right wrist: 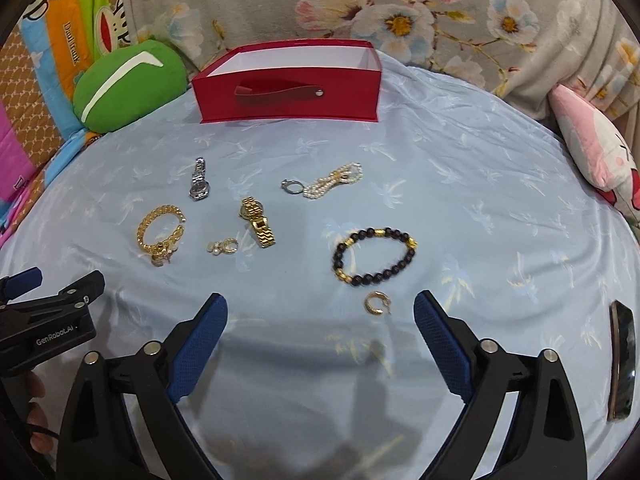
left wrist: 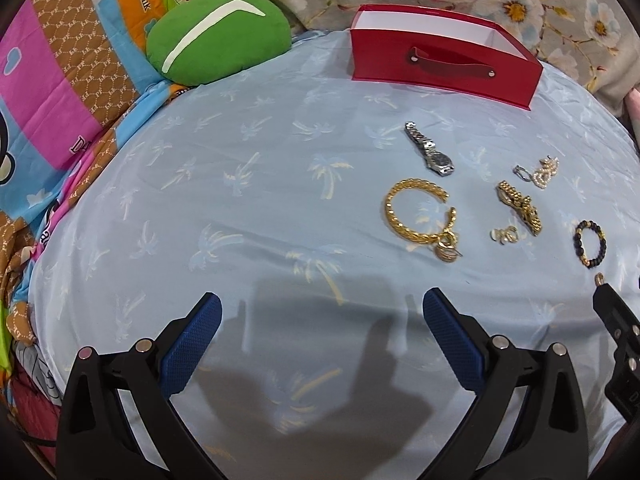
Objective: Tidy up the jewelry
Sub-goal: 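Lower the right gripper onto the gold link watch and close it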
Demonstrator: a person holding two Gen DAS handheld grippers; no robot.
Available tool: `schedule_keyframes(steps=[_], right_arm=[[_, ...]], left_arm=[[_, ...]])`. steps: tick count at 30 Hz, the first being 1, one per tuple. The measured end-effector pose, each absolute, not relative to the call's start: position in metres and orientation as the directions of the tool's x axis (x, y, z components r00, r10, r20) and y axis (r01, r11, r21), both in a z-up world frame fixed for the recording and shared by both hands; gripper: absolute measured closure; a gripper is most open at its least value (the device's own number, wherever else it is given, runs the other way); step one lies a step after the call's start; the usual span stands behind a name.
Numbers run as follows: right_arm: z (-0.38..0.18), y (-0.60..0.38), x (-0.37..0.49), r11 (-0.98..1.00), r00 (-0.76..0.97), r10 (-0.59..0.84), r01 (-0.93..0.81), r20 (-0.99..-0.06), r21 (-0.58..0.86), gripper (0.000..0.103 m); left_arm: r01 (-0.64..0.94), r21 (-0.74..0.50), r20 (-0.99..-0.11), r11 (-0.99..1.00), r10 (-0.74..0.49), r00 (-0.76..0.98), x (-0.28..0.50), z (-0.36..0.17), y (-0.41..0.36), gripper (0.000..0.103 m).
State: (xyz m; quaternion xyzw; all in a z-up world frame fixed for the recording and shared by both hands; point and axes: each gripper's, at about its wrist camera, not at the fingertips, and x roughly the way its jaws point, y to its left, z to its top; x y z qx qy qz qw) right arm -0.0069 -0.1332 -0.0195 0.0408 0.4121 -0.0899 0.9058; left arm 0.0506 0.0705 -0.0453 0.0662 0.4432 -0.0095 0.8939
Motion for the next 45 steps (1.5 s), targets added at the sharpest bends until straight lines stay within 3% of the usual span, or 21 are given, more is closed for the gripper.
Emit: schedule_keyframes(steps=[8, 27, 33, 36, 45], right_arm=[[-0.026, -0.123, 0.029, 0.991, 0.648, -0.064, 0.134, -0.759, 0.03, 0.042], [-0.054, -0.124, 0.096, 0.991, 0.601, -0.016, 0.118, -0.799, 0.07, 0.057], [-0.058, -0.126, 0.101, 0.991, 0.607, -0.003, 0.106, -0.795, 0.077, 0.074], [-0.058, -0.127, 0.101, 0.991, 0.61, 0.012, 0.1, -0.792, 0.092, 0.091], [-0.052, -0.131, 0.092, 0.987, 0.632, 0.043, 0.095, -0.774, 0.133, 0.092]], left_arm=[[0.074, 0.092, -0.8, 0.993, 0.029, 0.599, 0.059, -0.048, 0.079, 0.005], [0.072, 0.064, -0.814, 0.995, 0.01, 0.581, 0.07, -0.058, 0.083, 0.005], [0.074, 0.061, -0.819, 0.995, 0.008, 0.574, 0.073, -0.061, 0.083, 0.005], [0.076, 0.056, -0.822, 0.996, 0.003, 0.569, 0.075, -0.063, 0.082, 0.005], [0.085, 0.027, -0.826, 0.996, -0.026, 0.563, 0.076, -0.063, 0.081, 0.005]])
